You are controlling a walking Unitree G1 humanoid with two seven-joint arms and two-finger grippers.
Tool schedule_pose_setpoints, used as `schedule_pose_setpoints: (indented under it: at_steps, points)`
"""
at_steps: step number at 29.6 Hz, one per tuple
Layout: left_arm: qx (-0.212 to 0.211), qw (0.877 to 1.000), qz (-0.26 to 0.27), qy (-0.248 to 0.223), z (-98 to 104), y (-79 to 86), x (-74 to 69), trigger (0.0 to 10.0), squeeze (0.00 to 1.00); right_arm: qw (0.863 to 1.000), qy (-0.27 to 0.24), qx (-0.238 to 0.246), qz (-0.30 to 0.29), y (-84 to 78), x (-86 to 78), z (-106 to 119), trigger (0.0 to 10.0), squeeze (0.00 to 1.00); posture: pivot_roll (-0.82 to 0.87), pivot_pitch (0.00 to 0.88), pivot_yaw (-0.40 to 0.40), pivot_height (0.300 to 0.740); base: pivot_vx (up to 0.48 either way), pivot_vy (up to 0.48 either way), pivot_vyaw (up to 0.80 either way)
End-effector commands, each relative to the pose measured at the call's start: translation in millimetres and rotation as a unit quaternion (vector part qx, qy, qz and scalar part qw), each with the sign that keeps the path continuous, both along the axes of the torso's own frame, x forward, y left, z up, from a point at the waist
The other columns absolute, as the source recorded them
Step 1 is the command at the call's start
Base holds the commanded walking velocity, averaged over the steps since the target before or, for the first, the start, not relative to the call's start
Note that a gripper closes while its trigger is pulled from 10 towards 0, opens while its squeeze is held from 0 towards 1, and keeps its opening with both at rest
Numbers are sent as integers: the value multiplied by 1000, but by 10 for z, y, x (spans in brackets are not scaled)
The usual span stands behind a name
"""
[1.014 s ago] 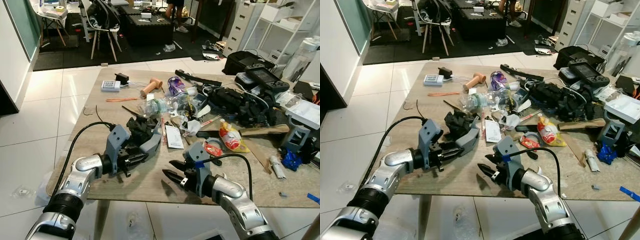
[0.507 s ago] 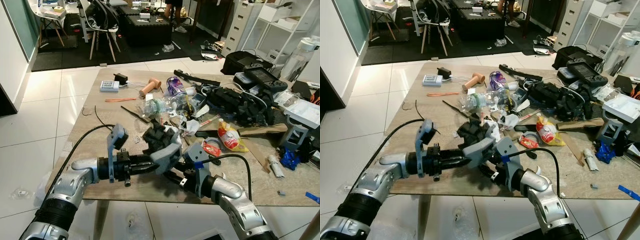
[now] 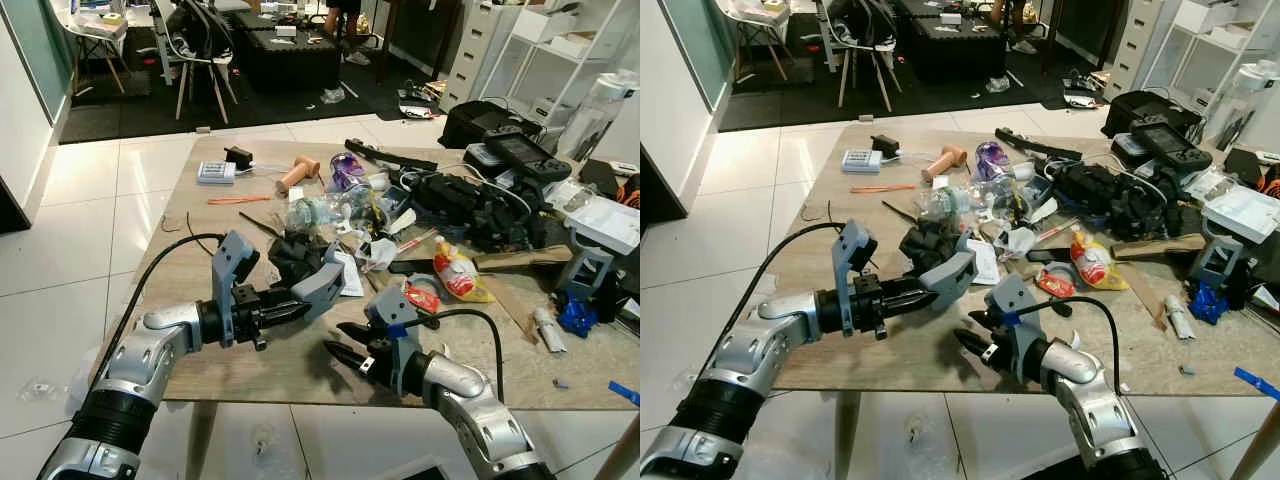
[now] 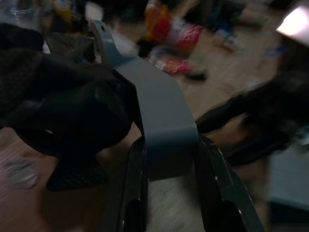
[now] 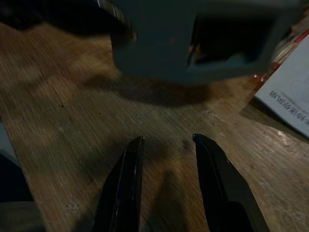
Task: Picking trash to rubbish bin
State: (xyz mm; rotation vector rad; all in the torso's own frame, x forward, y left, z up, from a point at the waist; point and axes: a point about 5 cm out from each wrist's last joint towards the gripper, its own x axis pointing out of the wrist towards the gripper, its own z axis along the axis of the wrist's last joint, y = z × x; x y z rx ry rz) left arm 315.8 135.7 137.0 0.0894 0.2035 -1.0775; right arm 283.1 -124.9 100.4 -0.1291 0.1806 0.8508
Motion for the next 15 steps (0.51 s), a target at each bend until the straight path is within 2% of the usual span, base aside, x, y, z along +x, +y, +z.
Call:
schedule_pose_setpoints:
  at_steps: [1,4,5,6,9,11,13,15]
  points:
    - [76,996,-12,-37,-52,45,-12,0,0,1000,6,20,-2,-14,-22,47,10000,0,-95,53,-31,740,0,0,0]
    - [34,998,6,-60,67,45,10,0,0,999,5,49,2,-11,-29,157,10000,0,-99,60,-32,740,0,0,0]
    - [73,993,-3,-95,92,62,3,0,0,997,-1,78,-1,-21,-17,270,10000,0,-94,61,-33,740,0,0,0]
    - [73,993,-3,-95,92,62,3,0,0,997,-1,78,-1,-21,-17,270,10000,0,-94,61,-33,740,0,0,0]
    - [164,972,-34,-163,117,92,-32,0,0,990,-26,138,-1,-51,2,553,10000,0,-94,63,-32,740,0,0,0]
    - [190,961,-37,-197,141,96,-31,0,0,986,-43,160,0,-73,20,704,10000,0,-94,63,-32,740,0,0,0]
    - [202,952,-42,-226,172,88,-35,0,0,985,-70,155,-18,-127,80,823,10000,0,-96,66,-30,740,0,0,0]
    - [217,939,-47,-261,202,84,-32,0,0,987,-110,100,-53,-199,173,877,10000,0,-98,70,-29,740,0,0,0]
